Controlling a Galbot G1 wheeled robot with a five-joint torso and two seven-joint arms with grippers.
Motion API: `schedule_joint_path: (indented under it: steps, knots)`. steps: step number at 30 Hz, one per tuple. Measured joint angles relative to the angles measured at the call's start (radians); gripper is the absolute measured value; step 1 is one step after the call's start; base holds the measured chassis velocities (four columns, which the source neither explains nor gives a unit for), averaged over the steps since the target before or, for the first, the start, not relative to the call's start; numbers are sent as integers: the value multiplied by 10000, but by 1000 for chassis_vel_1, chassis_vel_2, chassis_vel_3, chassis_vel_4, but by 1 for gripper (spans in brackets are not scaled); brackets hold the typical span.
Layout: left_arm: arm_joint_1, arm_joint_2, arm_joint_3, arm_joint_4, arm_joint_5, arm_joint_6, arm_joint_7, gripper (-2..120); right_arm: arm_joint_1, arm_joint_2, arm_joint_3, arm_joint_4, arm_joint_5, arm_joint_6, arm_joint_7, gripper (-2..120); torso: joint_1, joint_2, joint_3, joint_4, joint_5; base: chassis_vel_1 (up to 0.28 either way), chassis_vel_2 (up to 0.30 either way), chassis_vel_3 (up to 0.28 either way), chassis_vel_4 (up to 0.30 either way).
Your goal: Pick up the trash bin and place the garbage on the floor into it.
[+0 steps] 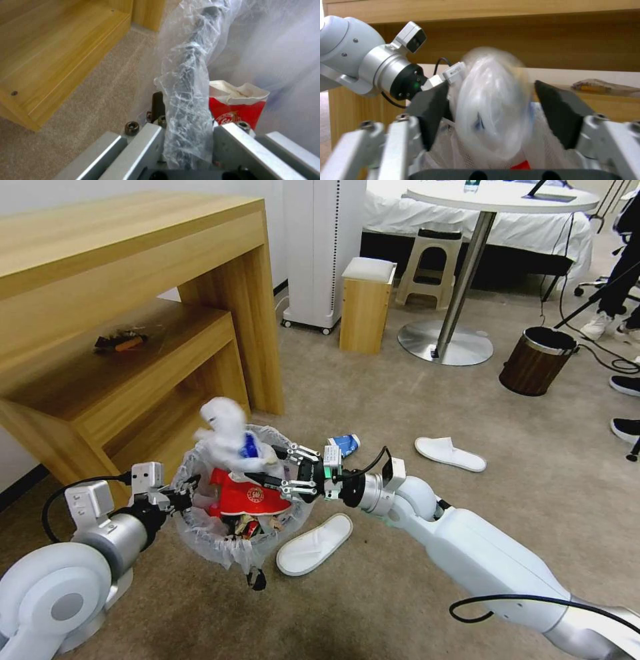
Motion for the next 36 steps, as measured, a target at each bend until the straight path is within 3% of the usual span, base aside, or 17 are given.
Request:
schedule_joint_path:
  steps: [5, 9, 19, 36]
  knots:
    - [1, 10, -4, -4, 0, -2, 0, 0, -49, -124, 114, 69, -4, 18, 2, 91, 0, 0, 0, 0, 0, 0, 0, 0, 0]
    - [9, 8, -11, -5, 4, -3, -31, 0, -86, -219, 240, 168, 8, 28, 2, 100, 0, 0, 0, 0, 0, 0, 0, 0, 0]
    - [22, 34, -119, 3, 32, -3, -195, 0, -250, -451, 634, 456, 72, 38, 15, 100, 0, 0, 0, 0, 0, 0, 0, 0, 0]
    - [-15, 249, -733, 139, -333, 10, -710, 0, -2416, -1452, 3361, 1387, 563, -359, 1726, 100, -1, 0, 0, -1, 1, 0, 0, 0, 0]
